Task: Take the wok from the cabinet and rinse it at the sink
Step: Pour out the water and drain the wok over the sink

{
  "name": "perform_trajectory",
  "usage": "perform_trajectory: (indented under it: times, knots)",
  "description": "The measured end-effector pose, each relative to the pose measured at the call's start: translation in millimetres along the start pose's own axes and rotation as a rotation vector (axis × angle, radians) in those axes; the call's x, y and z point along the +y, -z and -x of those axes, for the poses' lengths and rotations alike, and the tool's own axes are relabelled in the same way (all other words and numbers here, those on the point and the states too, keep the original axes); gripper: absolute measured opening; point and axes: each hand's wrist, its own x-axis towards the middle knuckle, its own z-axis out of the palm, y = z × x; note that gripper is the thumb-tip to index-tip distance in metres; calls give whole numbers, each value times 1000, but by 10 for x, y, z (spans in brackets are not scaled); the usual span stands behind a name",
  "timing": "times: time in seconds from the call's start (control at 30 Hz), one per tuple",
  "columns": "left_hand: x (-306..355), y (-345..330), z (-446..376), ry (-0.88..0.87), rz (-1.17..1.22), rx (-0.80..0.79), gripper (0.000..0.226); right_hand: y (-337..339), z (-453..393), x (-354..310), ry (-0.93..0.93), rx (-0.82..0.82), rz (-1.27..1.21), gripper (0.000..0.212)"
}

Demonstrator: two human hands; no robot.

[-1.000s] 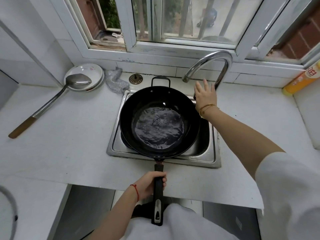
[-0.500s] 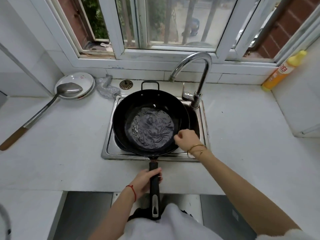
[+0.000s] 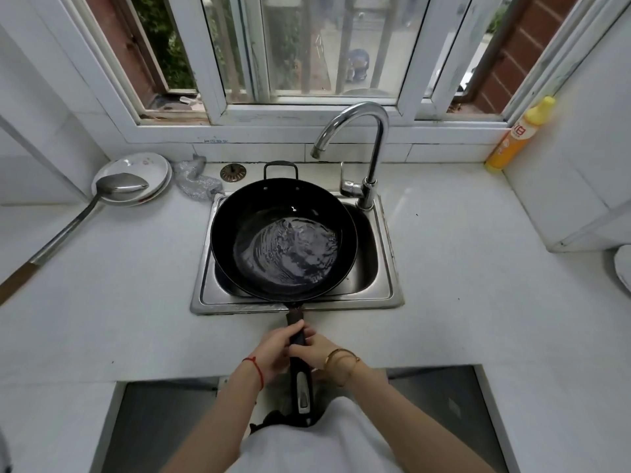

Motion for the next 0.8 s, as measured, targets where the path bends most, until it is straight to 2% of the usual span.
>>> perform_trajectory:
  times: [0.03,0.1,0.17,0.4,0.63,0.8]
  knots:
    - [2,-6,16,27,-16,6,28,-81,20,-2,2,32,-116,31]
    - [9,-4,42,63,-82,24,28,-227,70,-5,-4,94,-375,10]
    - [30,21,19,30,-101,21,34,-318,48,11,-7,194,-458,7]
    - [41,-124,24,-54,118,-12,12,-471,5,17,-11,459,-392,9]
    - [15,-199,90,-81,231,-106,13,-419,115,5,71,548,-299,13]
    - [21,-229,76,-114,217,-161,11,-338,124,94,132,568,-215,19]
